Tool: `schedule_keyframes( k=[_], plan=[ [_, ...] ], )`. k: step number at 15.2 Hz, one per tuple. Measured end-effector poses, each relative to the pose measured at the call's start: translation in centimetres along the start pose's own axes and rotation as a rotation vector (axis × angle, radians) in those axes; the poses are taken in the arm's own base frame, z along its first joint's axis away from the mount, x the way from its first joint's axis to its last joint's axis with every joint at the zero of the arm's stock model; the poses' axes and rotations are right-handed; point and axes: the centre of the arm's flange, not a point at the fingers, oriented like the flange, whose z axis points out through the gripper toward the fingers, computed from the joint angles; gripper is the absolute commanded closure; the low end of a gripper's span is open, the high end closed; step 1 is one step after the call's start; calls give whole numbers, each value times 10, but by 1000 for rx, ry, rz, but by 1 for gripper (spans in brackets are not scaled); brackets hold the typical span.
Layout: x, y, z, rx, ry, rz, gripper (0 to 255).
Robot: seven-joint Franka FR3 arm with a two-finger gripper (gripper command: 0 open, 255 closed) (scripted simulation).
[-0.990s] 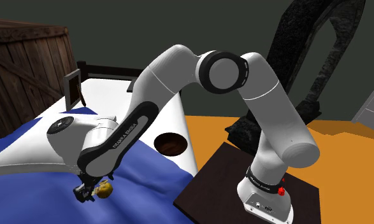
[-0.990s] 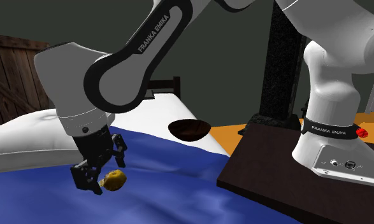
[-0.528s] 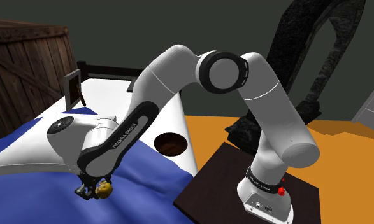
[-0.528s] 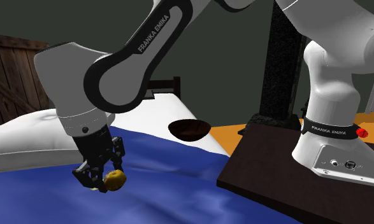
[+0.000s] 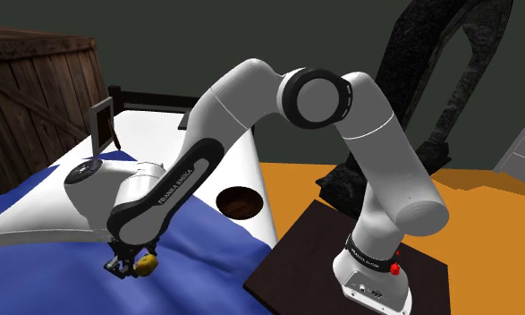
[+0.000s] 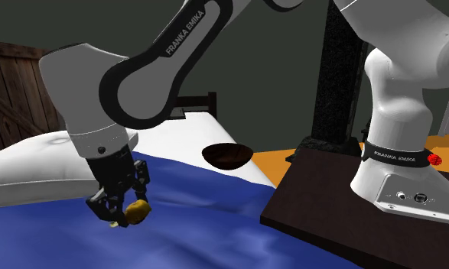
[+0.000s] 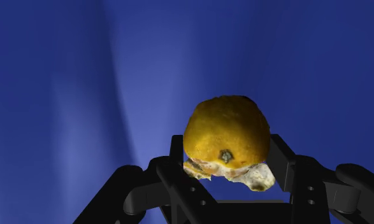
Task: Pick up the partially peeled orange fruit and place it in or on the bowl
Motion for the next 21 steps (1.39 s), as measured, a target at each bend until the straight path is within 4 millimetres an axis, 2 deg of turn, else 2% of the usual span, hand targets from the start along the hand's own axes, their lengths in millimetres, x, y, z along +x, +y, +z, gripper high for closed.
schedule_keyframes(
  k=[19, 21],
  plan=[
    [-8, 17, -99, 0, 0, 0, 255],
    [-11, 24, -103, 0, 0, 0, 255]
  ],
)
